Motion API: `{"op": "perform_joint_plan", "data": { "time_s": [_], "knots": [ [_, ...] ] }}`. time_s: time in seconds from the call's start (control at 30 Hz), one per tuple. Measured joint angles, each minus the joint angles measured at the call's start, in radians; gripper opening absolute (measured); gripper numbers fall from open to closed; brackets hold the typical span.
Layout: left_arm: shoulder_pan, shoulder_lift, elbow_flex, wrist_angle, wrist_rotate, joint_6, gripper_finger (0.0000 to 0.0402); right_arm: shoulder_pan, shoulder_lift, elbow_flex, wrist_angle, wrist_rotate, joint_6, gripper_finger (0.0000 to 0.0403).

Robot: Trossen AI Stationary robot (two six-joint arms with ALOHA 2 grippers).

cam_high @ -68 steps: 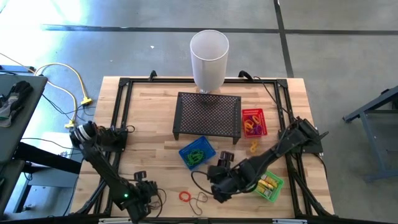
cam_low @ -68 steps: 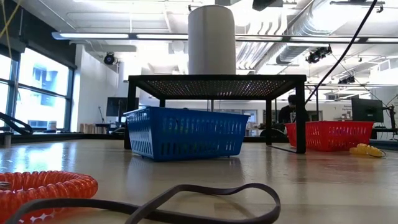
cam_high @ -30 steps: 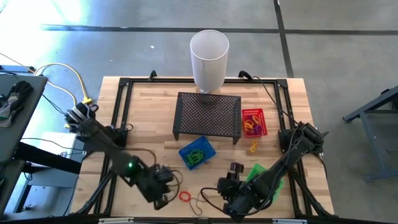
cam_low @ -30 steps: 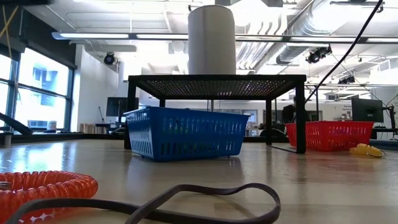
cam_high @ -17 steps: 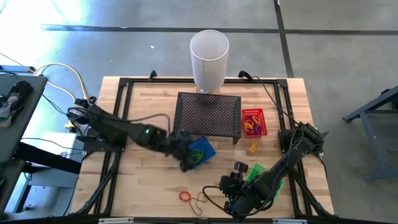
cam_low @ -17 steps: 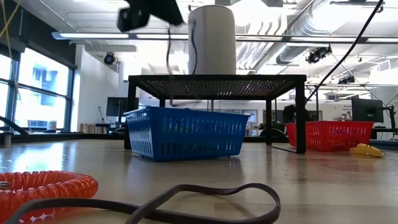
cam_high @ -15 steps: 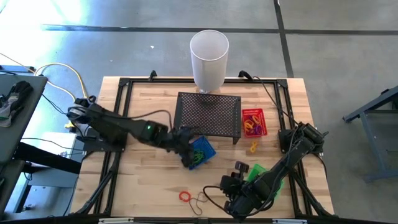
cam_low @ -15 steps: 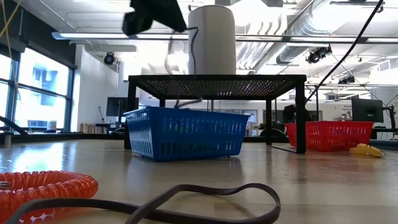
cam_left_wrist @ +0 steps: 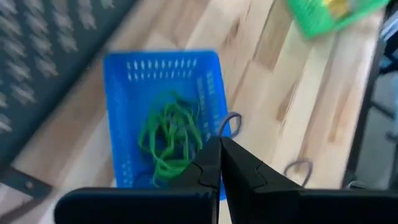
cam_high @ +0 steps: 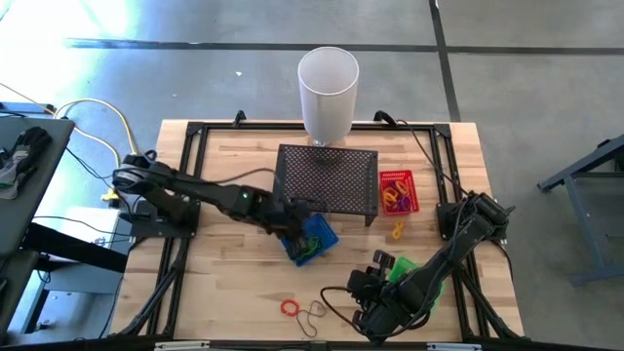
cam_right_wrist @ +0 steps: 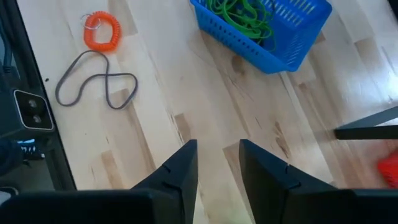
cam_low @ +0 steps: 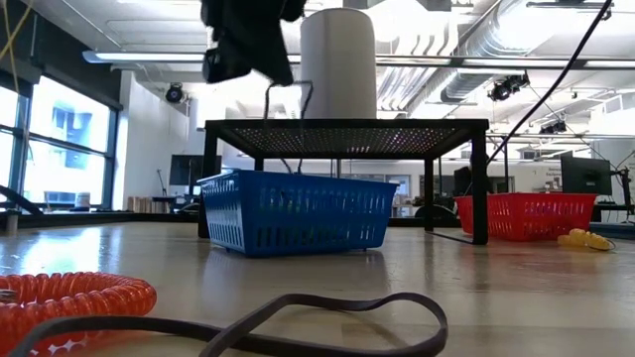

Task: Pick & Place Office Desk Supplies
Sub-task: Put the violet rubber band into the blue bin, then put the orange spring keychain into the red bin

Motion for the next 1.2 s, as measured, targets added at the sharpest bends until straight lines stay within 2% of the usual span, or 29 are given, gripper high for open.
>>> {"op": "perform_joint_plan", "data": {
  "time_s": [0.4,0.63,0.77,1.0,1.2],
  "knots": [
    [-0.023,0.152,-0.002,-0.02,0.005,-0.005,0.0,-0.004,-0.008,0.0,0.006,0.001,0.0,0.0105],
    [-0.024,0.15,-0.002,-0.04,0.007,-0.006,0.0004,-0.004,-0.007,0.0,0.021,0.001,-0.003,0.0105],
    [-0.024,0.145,-0.002,-0.075,-0.001,-0.02,0.0025,0.003,-0.007,0.0,0.03,0.001,-0.003,0.0105],
    [-0.028,0.146,-0.002,-0.11,-0.001,-0.162,0.0084,0.018,-0.007,0.0,0.04,0.001,0.0,0.0105],
    [-0.027,0.112,-0.002,-0.112,0.003,-0.161,0.0091,0.024,-0.007,0.0,0.043,0.011,0.013,0.0105]
  ]
}}
